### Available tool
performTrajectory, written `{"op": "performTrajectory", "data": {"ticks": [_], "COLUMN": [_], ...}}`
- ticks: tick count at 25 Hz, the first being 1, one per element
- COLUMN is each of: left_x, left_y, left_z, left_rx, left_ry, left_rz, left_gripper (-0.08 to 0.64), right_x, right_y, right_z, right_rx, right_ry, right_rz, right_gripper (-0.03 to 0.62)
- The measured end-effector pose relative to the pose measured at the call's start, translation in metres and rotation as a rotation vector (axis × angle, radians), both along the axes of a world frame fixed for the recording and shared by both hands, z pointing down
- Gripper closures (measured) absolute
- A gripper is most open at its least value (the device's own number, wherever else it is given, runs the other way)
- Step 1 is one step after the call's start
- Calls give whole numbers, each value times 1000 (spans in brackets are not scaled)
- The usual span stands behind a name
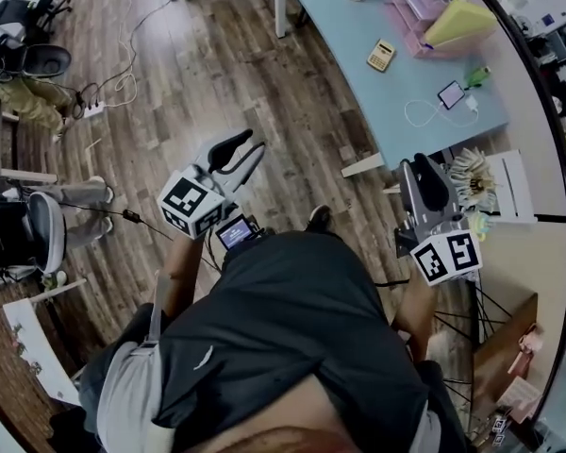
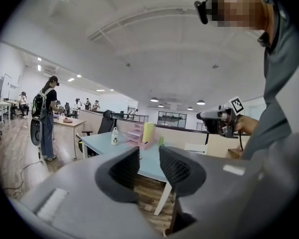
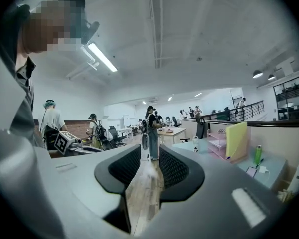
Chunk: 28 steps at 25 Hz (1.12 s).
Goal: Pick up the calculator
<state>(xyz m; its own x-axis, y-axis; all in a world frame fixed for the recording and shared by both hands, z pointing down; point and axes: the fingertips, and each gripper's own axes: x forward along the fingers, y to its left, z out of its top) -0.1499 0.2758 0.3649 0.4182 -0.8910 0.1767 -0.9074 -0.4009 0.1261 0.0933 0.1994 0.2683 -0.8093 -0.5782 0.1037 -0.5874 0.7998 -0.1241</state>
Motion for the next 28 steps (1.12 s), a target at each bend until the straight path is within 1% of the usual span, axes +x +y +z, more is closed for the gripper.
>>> {"op": "performTrajectory", "data": {"ticks": [3, 8, 13, 18, 21, 23, 28], "left_x": [10, 30, 43, 53, 62, 66, 68], "left_y": [-17, -43, -69, -85, -96, -105, -123], "left_z": [-1, -7, -7, -12, -17, -21, -27], "left_rx": [-14, -17, -22, -22, -19, -13, -8], "left_ry": [-16, -19, -55, -57, -75, -91, -106], "left_rz": [-16, -34, -65, -112, -117, -118, -124], "left_gripper": [428, 428, 428, 428, 428, 428, 428], "right_x": [-1, 11, 23, 29, 34, 41, 44], "right_y": [-25, -68, -108, -130, -143, -154, -173], "right_z": [-2, 5, 15, 17, 16, 17, 27], "right_rx": [-2, -28, -44, -50, -48, -40, -62], "right_ry": [-14, -21, -33, -62, -78, -85, -84], "right_rz": [-45, -77, -110, -148, -167, -162, -160], "right_gripper": [482, 482, 482, 482, 482, 482, 482]}}
